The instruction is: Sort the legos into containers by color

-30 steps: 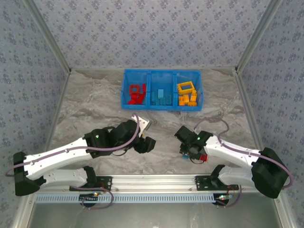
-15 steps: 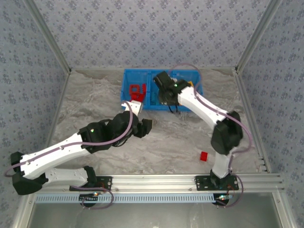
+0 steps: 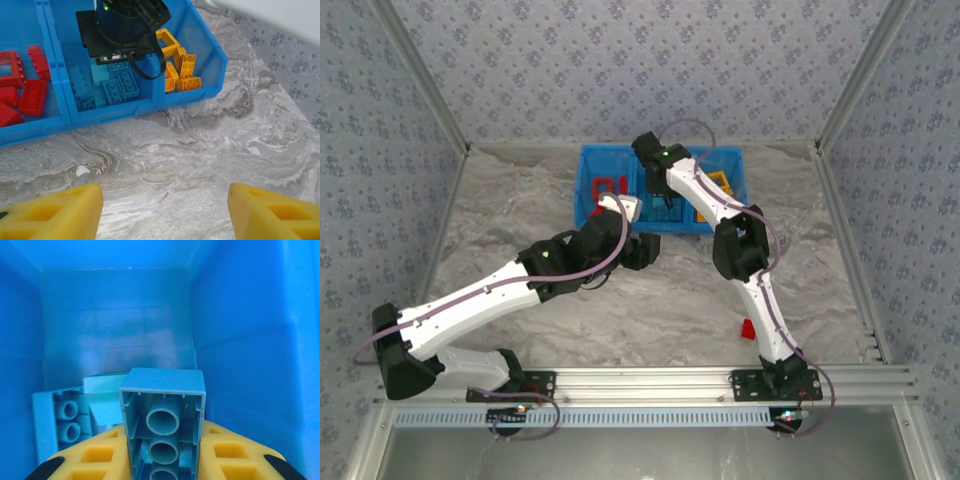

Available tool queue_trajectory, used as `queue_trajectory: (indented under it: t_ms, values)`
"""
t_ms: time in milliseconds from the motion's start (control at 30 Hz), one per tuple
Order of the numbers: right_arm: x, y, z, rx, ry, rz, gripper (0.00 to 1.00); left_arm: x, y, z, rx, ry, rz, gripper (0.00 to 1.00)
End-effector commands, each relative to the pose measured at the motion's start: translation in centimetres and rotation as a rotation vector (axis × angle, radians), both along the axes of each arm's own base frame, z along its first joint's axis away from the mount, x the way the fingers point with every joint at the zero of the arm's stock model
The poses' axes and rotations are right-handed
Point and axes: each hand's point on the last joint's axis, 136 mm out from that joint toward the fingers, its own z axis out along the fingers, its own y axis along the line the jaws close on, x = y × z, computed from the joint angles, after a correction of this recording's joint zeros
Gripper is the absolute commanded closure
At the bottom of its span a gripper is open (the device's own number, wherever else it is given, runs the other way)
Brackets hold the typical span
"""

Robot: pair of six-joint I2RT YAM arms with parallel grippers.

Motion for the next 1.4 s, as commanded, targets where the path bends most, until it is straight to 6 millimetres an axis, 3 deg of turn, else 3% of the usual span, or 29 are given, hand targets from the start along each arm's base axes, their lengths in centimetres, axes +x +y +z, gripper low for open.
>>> queue_trajectory:
  t_ms: [0,233,400,533,700,933,1033,1100,1367]
  values:
    - [1.0,-0.7,-0.2,-0.028,-0.009,0.002,0.78,0.0,-0.6,2.0,-0.055,-0.023,-0.021,0.33]
    - [1.5,-0.8,-1.9,0.009,0.019,-0.01,0.63,-0.1,-0.5,1.4,-0.05,-0.007,-0.024,0.33]
    - [1.8,-0.2,-0.4,0.029,-0.009,0.013,0.52,-0.2,-0.5,1.4,-0.048,-0.002,-0.028,0.33]
    - [1.9,0.4,2.8,0.054,-0.068,0.031,0.47,-0.3,-0.5,1.3,-0.05,0.007,-0.03,0.33]
    - [1.7,0.8,6.7,0.083,-0.142,0.042,0.5,-0.6,-0.3,0.9,-0.051,0.022,-0.03,0.35]
    - [-0.7,-1.3,12.6,0.093,-0.225,0.016,0.53,-1.5,-0.6,-0.8,-0.048,0.074,-0.06,0.36]
    - [-3.7,-3.2,15.7,0.105,-0.255,-0.005,0.53,-2.4,-1.9,-2.4,-0.034,0.128,-0.128,0.36]
    - [-6.9,-4.8,16.7,0.121,-0.244,-0.018,0.52,-3.2,-3.3,-4.1,-0.01,0.173,-0.183,0.36]
    - [-21.8,-12.4,17.2,0.2,-0.167,-0.08,0.48,-7.3,-11.9,-10.6,0.1,0.332,-0.398,0.29]
